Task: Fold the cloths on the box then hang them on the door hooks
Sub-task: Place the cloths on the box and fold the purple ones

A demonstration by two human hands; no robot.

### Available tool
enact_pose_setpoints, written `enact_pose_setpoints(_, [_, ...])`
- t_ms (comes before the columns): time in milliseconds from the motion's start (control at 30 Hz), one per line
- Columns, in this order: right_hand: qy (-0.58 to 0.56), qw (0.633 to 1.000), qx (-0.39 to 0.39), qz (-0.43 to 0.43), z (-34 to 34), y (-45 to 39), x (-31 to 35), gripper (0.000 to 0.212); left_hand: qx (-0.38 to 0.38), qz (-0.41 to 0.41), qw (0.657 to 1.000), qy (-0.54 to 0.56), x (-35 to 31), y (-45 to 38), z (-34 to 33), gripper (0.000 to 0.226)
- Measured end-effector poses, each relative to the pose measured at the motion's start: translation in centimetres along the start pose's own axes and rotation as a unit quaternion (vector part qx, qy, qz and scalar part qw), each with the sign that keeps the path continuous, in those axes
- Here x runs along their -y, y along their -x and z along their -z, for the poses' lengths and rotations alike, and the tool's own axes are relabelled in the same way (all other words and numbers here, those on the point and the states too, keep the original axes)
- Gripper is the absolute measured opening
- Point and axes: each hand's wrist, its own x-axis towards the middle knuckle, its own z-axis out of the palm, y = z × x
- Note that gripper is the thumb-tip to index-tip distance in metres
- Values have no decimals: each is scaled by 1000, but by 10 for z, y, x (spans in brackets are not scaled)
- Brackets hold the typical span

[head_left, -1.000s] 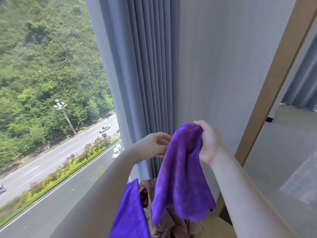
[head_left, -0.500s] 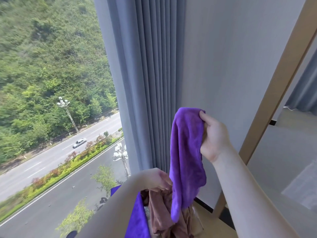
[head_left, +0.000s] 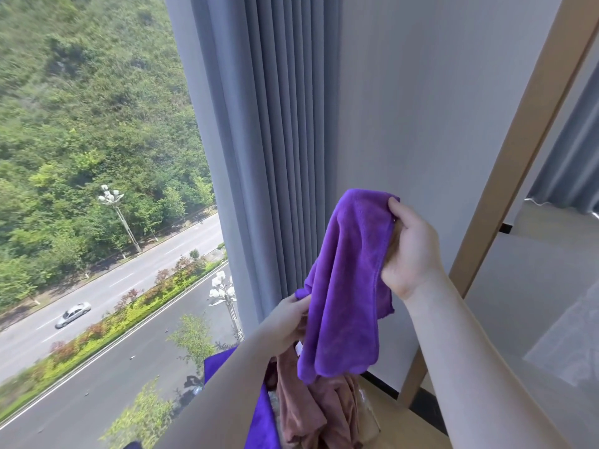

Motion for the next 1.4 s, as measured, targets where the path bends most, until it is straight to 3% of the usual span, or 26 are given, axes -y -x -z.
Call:
enact_pose_setpoints(100, [-13,1000,-28,0,12,-10,0,20,-6,-26,993,116,-25,-3,8,21])
enact_pose_setpoints(300, [-10,997,-78,-11,36,-21,1,14,-104,-90,959,248,-68,-6,27,10])
enact_pose_setpoints(533, [16,990,-142,1,59,-25,14,18,-198,-153,952,180,-111,7,69,13])
enact_pose_setpoints(633, [14,990,-142,6,68,-28,22,19,-232,-156,955,103,-127,13,82,24])
enact_pose_setpoints(733, [-3,995,-102,11,71,-31,30,21,-226,-151,960,72,-142,21,84,25])
enact_pose_setpoints(867, [-17,996,-87,28,69,-33,36,25,-158,-141,961,179,-160,33,78,11])
enact_pose_setpoints(967, [-7,992,-118,37,73,-35,36,23,-98,-168,948,254,-163,39,74,29])
enact_pose_setpoints(1067, [13,990,-133,39,77,-34,35,23,-59,-203,955,208,-160,41,71,47])
enact_pose_setpoints(1233, [51,990,-129,36,87,-37,34,23,-85,-187,968,143,-157,34,69,24])
enact_pose_setpoints(1400, [128,979,-145,58,99,-38,38,16,-146,-143,979,-16,-150,30,73,21])
